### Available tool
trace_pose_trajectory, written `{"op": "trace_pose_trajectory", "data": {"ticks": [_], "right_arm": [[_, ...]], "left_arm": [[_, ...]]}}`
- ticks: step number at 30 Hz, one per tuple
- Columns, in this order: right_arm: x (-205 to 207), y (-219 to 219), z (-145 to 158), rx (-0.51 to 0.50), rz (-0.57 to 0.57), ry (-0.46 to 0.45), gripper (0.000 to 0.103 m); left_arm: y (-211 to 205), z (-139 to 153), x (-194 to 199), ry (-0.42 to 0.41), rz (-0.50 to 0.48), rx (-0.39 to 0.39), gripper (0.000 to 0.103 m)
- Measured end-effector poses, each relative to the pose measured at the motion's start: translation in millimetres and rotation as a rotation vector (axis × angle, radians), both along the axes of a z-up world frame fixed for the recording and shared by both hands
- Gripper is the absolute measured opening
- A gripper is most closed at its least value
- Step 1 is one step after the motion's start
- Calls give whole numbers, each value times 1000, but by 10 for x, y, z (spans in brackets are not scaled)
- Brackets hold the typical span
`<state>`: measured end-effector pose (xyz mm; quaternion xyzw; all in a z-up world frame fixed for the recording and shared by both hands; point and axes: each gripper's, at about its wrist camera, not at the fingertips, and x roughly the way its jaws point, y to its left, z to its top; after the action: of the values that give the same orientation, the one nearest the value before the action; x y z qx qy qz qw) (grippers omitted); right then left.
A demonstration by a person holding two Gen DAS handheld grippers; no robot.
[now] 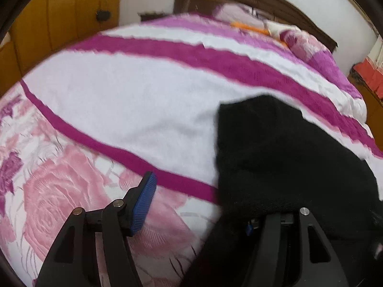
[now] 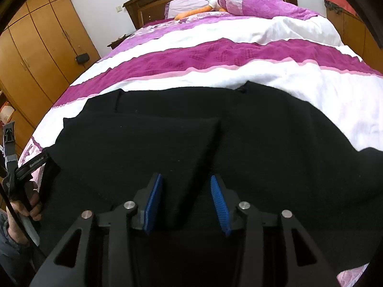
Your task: Fold small clothes
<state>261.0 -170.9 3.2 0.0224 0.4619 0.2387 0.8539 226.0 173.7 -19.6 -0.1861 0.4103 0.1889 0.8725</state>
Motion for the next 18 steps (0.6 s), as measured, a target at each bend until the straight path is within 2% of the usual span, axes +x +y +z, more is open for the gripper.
{"op": "trace_pose_trajectory", "data": {"ticks": [5,9,11,13,15,18], "right_arm": [[5,-7,-6,-7,-2,-6,54],[-22,-20,-12,10,-8,-4,54],[-29,-52,-13,41,-15,7,54],[-32,-83,-7,79,-20,22,54],[-25,-106,2,117,-23,35,54],[-28,-91,-4,139,-18,46,54]], "left_arm": [[-106,90,-373,12,-28,-132,48],[-134,277,-598,-46,-29,-217,48],[-72,445,-603,-91,-23,-202,48],[15,584,-482,-123,-23,-153,48],[116,644,-184,-116,-47,-106,49],[184,506,248,-65,-141,-89,49]]}}
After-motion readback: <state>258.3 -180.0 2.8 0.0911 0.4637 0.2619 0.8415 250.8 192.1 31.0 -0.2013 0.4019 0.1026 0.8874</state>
